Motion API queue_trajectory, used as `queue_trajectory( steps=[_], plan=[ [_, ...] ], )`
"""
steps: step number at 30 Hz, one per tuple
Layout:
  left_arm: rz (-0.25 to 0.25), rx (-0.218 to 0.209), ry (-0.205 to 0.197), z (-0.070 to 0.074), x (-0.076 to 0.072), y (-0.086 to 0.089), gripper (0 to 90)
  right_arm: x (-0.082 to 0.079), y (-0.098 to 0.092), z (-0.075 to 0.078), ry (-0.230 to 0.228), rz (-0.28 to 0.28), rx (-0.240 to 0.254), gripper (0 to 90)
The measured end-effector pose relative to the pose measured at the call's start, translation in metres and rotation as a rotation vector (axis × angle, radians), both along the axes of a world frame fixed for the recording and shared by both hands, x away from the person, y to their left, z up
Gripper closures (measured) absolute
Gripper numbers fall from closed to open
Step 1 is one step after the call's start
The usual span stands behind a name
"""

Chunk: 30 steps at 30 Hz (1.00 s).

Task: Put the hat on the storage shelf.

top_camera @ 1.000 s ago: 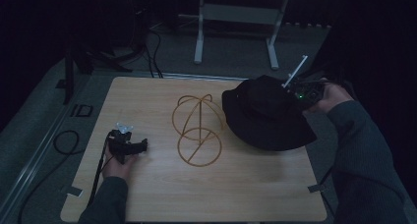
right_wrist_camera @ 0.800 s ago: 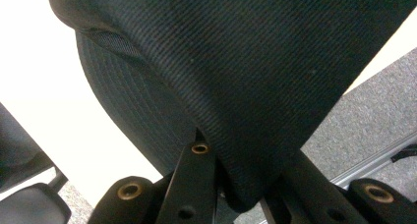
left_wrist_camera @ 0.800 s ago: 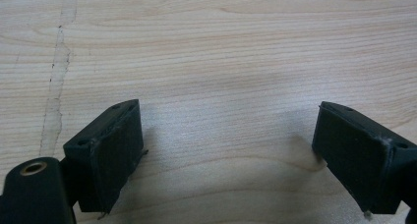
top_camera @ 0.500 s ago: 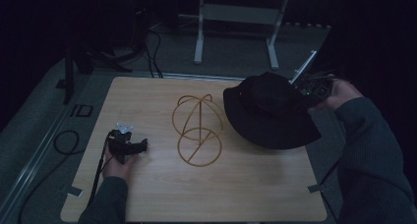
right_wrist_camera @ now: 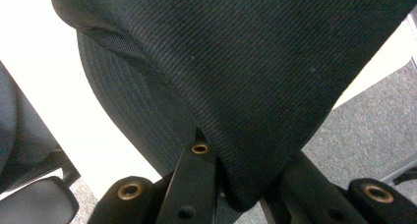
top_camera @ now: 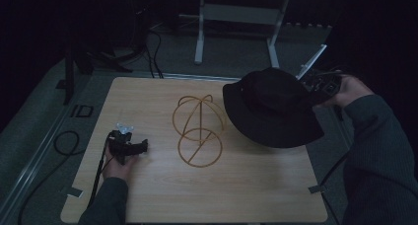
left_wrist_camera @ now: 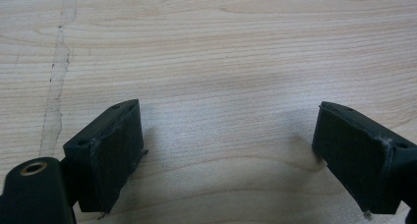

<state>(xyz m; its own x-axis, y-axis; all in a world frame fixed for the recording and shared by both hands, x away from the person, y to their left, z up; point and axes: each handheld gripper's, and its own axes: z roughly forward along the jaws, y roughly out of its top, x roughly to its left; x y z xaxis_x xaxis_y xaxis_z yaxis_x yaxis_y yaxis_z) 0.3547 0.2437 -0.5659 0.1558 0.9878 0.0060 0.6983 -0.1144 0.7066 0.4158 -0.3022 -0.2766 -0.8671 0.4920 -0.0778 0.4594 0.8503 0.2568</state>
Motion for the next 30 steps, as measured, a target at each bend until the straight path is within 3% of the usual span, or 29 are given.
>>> queue_trajectory(
  steps=[16, 30],
  plan=[
    [0.000, 0.000, 0.000, 0.000, 0.000, 0.000, 12.1, -0.010, -0.004, 0.024, -0.053, 0.041, 0.046, 87.4],
    [0.000, 0.000, 0.000, 0.000, 0.000, 0.000, 12.1, -0.016, -0.006, 0.035, -0.067, 0.078, 0.095, 87.4]
  ],
)
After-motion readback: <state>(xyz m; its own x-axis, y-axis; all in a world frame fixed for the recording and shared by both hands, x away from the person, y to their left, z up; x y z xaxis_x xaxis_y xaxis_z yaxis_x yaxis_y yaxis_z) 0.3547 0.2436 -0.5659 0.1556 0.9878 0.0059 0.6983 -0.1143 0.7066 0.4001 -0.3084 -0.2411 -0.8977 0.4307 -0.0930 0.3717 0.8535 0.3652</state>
